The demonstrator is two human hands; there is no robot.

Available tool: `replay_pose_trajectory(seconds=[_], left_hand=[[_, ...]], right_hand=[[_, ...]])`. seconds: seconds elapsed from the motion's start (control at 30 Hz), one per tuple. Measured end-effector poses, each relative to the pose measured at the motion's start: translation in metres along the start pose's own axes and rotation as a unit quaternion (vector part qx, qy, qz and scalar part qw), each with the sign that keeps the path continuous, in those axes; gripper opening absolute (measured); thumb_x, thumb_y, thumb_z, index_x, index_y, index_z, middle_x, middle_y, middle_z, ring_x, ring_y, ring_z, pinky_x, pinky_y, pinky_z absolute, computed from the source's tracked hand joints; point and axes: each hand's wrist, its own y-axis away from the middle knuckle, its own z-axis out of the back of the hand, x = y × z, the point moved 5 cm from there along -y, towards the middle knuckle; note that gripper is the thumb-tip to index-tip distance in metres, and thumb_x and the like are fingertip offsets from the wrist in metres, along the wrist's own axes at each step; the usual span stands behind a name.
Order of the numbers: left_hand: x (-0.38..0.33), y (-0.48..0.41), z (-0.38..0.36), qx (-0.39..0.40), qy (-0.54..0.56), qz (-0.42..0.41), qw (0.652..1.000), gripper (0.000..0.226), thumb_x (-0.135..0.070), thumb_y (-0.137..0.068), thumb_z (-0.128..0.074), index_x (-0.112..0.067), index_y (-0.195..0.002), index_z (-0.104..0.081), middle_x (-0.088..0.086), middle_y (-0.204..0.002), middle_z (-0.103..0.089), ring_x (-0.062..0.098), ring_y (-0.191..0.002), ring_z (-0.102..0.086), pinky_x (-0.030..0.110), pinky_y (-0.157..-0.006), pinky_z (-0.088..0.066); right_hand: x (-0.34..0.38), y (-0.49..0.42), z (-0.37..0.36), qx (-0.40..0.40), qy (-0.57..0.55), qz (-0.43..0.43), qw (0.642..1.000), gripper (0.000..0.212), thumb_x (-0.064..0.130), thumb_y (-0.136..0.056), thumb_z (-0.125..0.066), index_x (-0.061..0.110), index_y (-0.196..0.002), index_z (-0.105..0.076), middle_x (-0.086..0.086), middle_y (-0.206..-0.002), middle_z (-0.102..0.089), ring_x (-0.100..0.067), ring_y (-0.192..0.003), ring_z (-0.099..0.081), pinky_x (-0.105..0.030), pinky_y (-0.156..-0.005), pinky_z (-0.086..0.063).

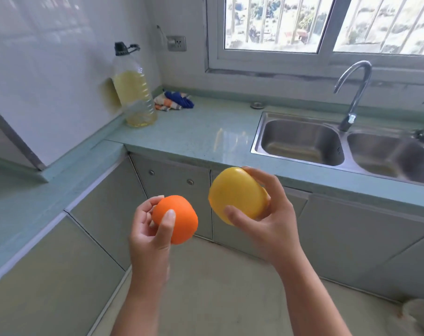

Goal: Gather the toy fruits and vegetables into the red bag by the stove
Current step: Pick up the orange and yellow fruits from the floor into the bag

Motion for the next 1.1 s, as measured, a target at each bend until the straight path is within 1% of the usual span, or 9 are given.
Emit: replay_pose_trajectory(seconds=[0.1, 0.2, 0.3, 0.37, 0.47, 0.6, 0.73, 0.93, 1.1], left_hand=[[-0.048, 0.013, -0.003, 0.017, -0.025, -0.071, 0.997, 0.043, -0.044, -0.055, -0.064, -0.028, -0.095, -0.058, -0.004, -0.089, -0.060, 0.005, -0.069, -0.058, 0.023, -0.054, -0.050], [-0.085, 0.029, 0.006, 0.021, -0.055, -0.121, 0.991, 0.044, -0.044, -0.057, -0.064, -0.027, -0.097, -0.058, -0.005, -0.096, -0.062, 0.006, -0.076, -0.060, 0.021, -0.060, -0.049], [-0.113, 0.046, 0.022, 0.022, -0.113, -0.168, 0.979, 0.038, -0.044, -0.060, -0.062, -0.036, -0.097, -0.057, -0.008, -0.107, -0.060, 0.009, -0.088, -0.060, 0.021, -0.068, -0.049], [-0.129, 0.059, 0.035, 0.017, -0.146, -0.211, 0.966, 0.037, -0.043, -0.062, -0.062, -0.038, -0.098, -0.056, -0.007, -0.112, -0.058, 0.010, -0.096, -0.058, 0.018, -0.072, -0.047], [-0.147, 0.074, 0.058, 0.006, -0.181, -0.250, 0.951, 0.038, -0.041, -0.065, -0.063, -0.041, -0.102, -0.054, -0.005, -0.114, -0.056, 0.014, -0.102, -0.055, 0.020, -0.076, -0.046], [-0.157, 0.097, 0.103, -0.038, -0.211, -0.258, 0.942, 0.039, -0.041, -0.066, -0.063, -0.047, -0.103, -0.052, -0.009, -0.114, -0.054, 0.014, -0.106, -0.053, 0.022, -0.079, -0.046], [-0.161, 0.118, 0.158, -0.101, -0.238, -0.244, 0.935, 0.039, -0.044, -0.068, -0.063, -0.044, -0.105, -0.053, -0.009, -0.116, -0.054, 0.015, -0.109, -0.053, 0.030, -0.083, -0.047], [-0.175, 0.150, 0.240, -0.187, -0.258, -0.226, 0.921, 0.038, -0.047, -0.068, -0.062, -0.050, -0.104, -0.052, -0.020, -0.113, -0.053, 0.008, -0.107, -0.052, 0.020, -0.082, -0.044], [-0.191, 0.181, 0.319, -0.261, -0.274, -0.209, 0.902, 0.039, -0.048, -0.069, -0.061, -0.040, -0.106, -0.053, -0.014, -0.115, -0.054, 0.007, -0.106, -0.053, 0.018, -0.081, -0.044]], right_hand=[[0.033, 0.012, -0.001, 0.006, 0.000, 0.020, 1.000, 0.056, 0.043, -0.049, -0.072, 0.057, -0.100, -0.053, 0.009, -0.113, -0.057, -0.016, -0.101, -0.058, -0.044, -0.079, -0.054], [0.065, 0.026, -0.001, 0.011, 0.010, 0.041, 0.999, 0.056, 0.045, -0.048, -0.070, 0.060, -0.098, -0.052, 0.011, -0.113, -0.056, -0.017, -0.100, -0.058, -0.045, -0.077, -0.054], [0.088, 0.042, 0.000, 0.016, 0.030, 0.066, 0.997, 0.057, 0.048, -0.047, -0.068, 0.059, -0.101, -0.051, 0.017, -0.113, -0.054, -0.013, -0.100, -0.057, -0.041, -0.075, -0.053], [0.100, 0.052, -0.003, 0.020, 0.037, 0.081, 0.996, 0.058, 0.049, -0.048, -0.067, 0.057, -0.103, -0.051, 0.024, -0.112, -0.052, -0.007, -0.099, -0.054, -0.033, -0.074, -0.052], [0.114, 0.063, -0.020, 0.044, 0.035, 0.108, 0.992, 0.059, 0.048, -0.050, -0.068, 0.051, -0.107, -0.052, 0.021, -0.112, -0.051, -0.005, -0.104, -0.051, -0.026, -0.076, -0.048], [0.127, 0.085, -0.059, 0.111, 0.018, 0.132, 0.985, 0.059, 0.048, -0.053, -0.068, 0.049, -0.110, -0.052, 0.015, -0.116, -0.052, -0.005, -0.109, -0.050, -0.016, -0.078, -0.045], [0.137, 0.106, -0.101, 0.171, -0.001, 0.144, 0.975, 0.058, 0.047, -0.054, -0.068, 0.046, -0.111, -0.053, 0.013, -0.118, -0.052, -0.005, -0.111, -0.049, -0.013, -0.078, -0.044], [0.158, 0.143, -0.173, 0.249, -0.022, 0.162, 0.955, 0.056, 0.045, -0.056, -0.066, 0.046, -0.110, -0.052, 0.012, -0.116, -0.052, 0.004, -0.105, -0.049, -0.005, -0.077, -0.039], [0.176, 0.193, -0.247, 0.326, -0.037, 0.161, 0.931, 0.057, 0.048, -0.057, -0.065, 0.044, -0.112, -0.052, 0.012, -0.117, -0.051, 0.002, -0.106, -0.049, -0.010, -0.078, -0.043]])
